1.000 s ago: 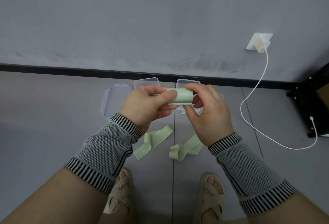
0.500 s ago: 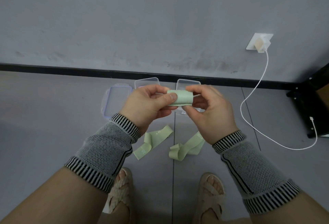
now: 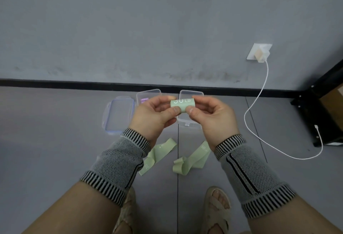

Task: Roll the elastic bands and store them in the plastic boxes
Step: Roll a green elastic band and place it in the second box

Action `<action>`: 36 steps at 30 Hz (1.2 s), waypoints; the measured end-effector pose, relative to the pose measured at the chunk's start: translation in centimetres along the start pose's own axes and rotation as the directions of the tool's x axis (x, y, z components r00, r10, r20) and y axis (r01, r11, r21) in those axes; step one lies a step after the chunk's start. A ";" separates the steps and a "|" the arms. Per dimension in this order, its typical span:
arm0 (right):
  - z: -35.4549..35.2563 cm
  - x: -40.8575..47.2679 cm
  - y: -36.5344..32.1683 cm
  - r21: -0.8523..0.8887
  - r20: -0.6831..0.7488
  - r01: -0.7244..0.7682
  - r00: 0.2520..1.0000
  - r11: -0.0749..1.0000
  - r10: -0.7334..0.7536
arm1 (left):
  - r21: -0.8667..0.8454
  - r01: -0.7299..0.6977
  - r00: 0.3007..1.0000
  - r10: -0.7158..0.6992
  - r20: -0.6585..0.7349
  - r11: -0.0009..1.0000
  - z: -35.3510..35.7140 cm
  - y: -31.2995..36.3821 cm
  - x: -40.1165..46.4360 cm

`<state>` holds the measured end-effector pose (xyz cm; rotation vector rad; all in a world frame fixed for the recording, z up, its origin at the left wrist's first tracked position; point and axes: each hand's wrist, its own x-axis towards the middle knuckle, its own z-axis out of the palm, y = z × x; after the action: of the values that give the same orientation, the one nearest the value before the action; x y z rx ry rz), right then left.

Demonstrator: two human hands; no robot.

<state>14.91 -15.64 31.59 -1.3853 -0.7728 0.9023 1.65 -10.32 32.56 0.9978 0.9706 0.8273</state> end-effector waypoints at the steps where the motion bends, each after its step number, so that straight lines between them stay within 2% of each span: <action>1: -0.1 0.4 0.0 0.015 -0.003 -0.032 0.999 0.999 0.032 | 0.002 0.016 1.000 -0.016 -0.007 1.000 0.2 0.0 0.4; 7: -1.9 5.3 2.1 0.089 0.005 -0.230 0.973 0.969 0.231 | 0.280 0.050 0.997 -0.063 0.035 0.959 1.3 -1.2 6.2; 11: -2.6 10.5 8.1 0.182 -0.048 -0.341 0.934 0.922 0.355 | 0.378 0.089 0.995 -0.102 0.013 0.921 1.5 -6.1 13.2; 15: -2.9 17.2 16.6 0.167 -0.129 -0.389 0.903 0.906 0.411 | 0.433 0.148 0.988 -0.156 -0.017 0.889 0.7 -12.9 21.9; 18: -3.1 21.5 21.9 0.198 -0.120 -0.437 0.878 0.878 0.464 | 0.467 0.172 0.982 -0.189 -0.011 0.867 0.3 -16.6 27.2; 21: -3.4 24.1 25.1 0.260 -0.117 -0.457 0.860 0.851 0.497 | 0.471 0.191 0.976 -0.219 0.006 0.861 0.2 -19.2 30.7; 25: -3.7 26.8 27.7 0.261 -0.153 -0.478 0.838 0.839 0.524 | 0.558 0.156 0.977 -0.211 0.036 0.815 0.1 -21.2 33.7; 27: -3.8 28.3 28.5 0.274 -0.172 -0.486 0.824 0.830 0.539 | 0.703 0.071 0.994 -0.113 0.013 0.708 -0.3 -21.9 35.7; 30: -3.8 30.4 29.5 0.281 -0.206 -0.486 0.811 0.827 0.547 | 0.941 -0.028 0.999 0.028 0.020 0.339 -0.9 -22.7 39.0; 32: -3.7 31.6 30.3 0.283 -0.226 -0.477 0.810 0.832 0.541 | 0.982 -0.020 1.000 -0.013 0.023 0.186 -1.2 -23.4 40.5; 34: -3.6 32.4 31.1 0.270 -0.247 -0.472 0.808 0.839 0.534 | 0.990 -0.018 0.994 -0.108 0.033 0.137 -1.4 -24.5 41.3; 36: -3.6 33.2 32.0 0.227 -0.263 -0.479 0.808 0.848 0.527 | 0.987 -0.015 0.987 -0.158 0.040 0.158 -1.5 -25.5 41.4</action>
<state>31.17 11.02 -2.47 -1.5804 -0.0730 1.0833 17.89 18.94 -2.74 2.1146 1.4566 -0.1681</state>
